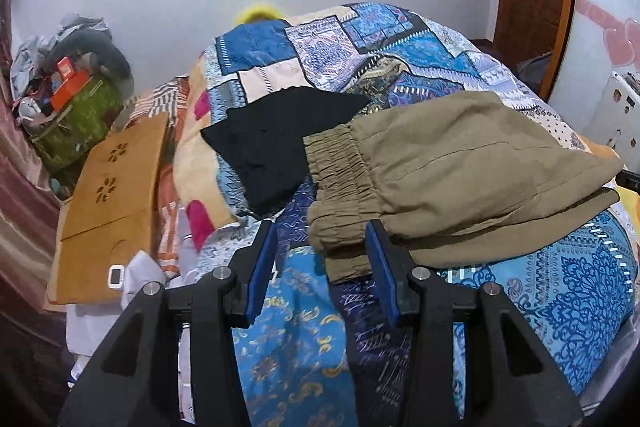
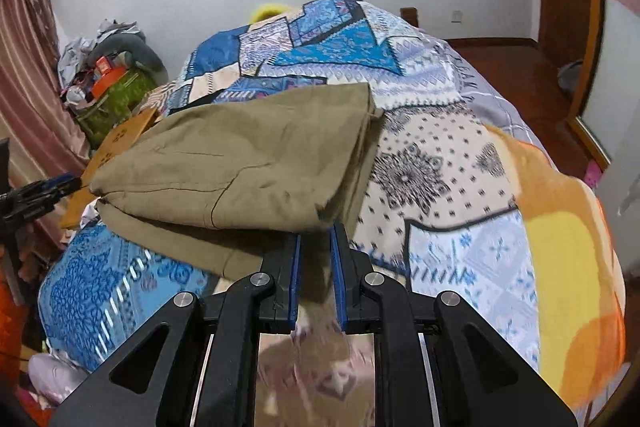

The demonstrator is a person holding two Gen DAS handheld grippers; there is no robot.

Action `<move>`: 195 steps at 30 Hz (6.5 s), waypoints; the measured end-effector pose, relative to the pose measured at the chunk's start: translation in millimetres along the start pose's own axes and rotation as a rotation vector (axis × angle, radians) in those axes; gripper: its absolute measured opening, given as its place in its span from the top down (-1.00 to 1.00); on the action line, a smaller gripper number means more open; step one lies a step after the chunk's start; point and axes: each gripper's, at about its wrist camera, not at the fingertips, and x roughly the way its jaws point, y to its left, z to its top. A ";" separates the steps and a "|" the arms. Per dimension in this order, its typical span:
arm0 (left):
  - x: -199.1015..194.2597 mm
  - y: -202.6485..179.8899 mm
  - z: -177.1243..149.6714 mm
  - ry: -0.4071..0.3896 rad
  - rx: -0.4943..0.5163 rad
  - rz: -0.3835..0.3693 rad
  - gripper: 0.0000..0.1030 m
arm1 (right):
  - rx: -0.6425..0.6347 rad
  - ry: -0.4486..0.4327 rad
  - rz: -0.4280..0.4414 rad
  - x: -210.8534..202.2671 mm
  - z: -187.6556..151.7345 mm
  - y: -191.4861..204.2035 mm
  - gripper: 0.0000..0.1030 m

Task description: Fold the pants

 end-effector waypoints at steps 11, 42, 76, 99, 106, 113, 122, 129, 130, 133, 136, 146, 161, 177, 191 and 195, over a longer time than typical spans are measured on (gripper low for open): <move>-12.3 -25.1 23.5 -0.021 0.084 -0.060 -0.69 | -0.027 -0.069 0.010 -36.6 24.2 11.9 0.06; 32.1 -84.4 56.8 0.067 0.244 -0.164 -0.79 | -0.532 0.062 0.163 56.9 26.8 146.2 -0.24; 19.7 -84.3 1.0 0.110 0.259 -0.255 0.31 | -0.486 0.100 0.206 42.6 10.5 149.3 0.76; 65.0 -44.9 13.4 0.155 0.093 -0.105 -0.32 | -0.322 0.202 0.199 80.4 22.6 136.9 0.37; 59.6 -7.9 0.0 0.146 -0.007 -0.097 -0.49 | -0.240 0.169 0.150 56.1 16.8 91.0 0.19; 54.3 -2.8 -8.6 0.136 -0.031 -0.069 -0.53 | -0.105 0.145 0.085 30.0 11.4 39.9 0.19; 52.5 -3.0 -9.3 0.137 -0.033 -0.055 -0.54 | 0.035 0.154 0.036 20.2 -9.2 -4.5 0.21; 33.2 -0.7 9.0 0.108 -0.032 -0.057 -0.55 | 0.031 0.146 0.041 12.0 8.1 -5.2 0.15; 31.6 0.5 13.5 0.102 -0.033 -0.058 -0.56 | 0.020 0.132 0.037 9.5 14.5 -4.1 0.15; 30.3 4.3 32.0 0.080 -0.035 -0.043 -0.64 | -0.002 0.085 0.032 6.5 32.3 -4.3 0.13; 38.1 8.2 53.2 0.071 -0.038 -0.014 -0.66 | -0.012 0.034 0.034 7.0 53.6 -4.2 0.00; 96.8 20.0 103.1 0.130 -0.095 0.020 -0.74 | -0.014 0.004 0.040 54.5 111.8 -18.1 -0.07; 183.9 27.5 104.9 0.297 -0.213 -0.092 -0.74 | 0.056 0.193 0.058 189.2 152.6 -51.9 -0.07; 202.5 39.2 87.8 0.274 -0.320 -0.165 -0.49 | 0.022 0.266 0.066 239.7 142.2 -58.1 0.82; 133.7 22.3 113.4 0.119 -0.187 -0.067 -0.58 | -0.160 0.162 0.009 168.4 156.7 -18.0 0.82; 129.7 5.3 119.7 0.143 -0.160 -0.146 -0.60 | -0.177 0.152 0.173 143.5 162.7 27.7 0.35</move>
